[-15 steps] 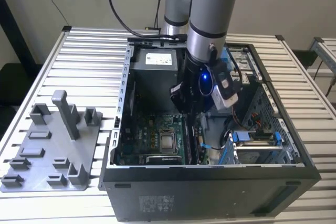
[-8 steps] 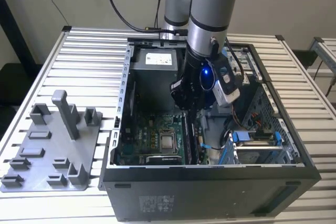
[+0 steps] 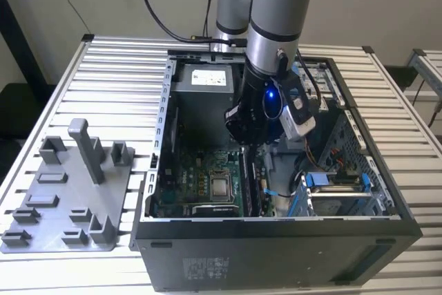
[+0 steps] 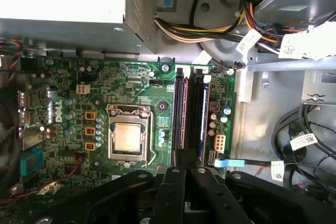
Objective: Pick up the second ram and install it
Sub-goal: 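Insert the second ram into the second slot, then press down the second ram until it locks into place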
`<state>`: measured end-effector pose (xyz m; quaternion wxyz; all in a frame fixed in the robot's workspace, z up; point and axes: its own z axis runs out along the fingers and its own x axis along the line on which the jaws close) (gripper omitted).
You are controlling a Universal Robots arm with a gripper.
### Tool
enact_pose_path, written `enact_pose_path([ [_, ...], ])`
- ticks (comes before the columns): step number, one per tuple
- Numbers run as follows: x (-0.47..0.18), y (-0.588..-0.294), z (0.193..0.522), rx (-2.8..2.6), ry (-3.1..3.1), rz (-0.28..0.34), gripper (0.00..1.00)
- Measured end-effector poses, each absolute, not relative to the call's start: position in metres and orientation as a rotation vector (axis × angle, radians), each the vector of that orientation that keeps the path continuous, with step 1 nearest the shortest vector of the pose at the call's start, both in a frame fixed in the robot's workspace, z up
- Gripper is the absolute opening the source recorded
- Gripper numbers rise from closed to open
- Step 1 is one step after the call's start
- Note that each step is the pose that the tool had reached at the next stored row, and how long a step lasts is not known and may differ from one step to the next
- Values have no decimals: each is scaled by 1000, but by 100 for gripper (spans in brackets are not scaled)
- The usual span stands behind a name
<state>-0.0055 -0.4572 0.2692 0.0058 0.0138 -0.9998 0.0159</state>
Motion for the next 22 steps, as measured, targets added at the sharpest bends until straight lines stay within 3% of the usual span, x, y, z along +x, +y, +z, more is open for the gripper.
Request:
enact_pose_path([
  [22, -5, -457, 269, 106, -3128, 52, 11],
])
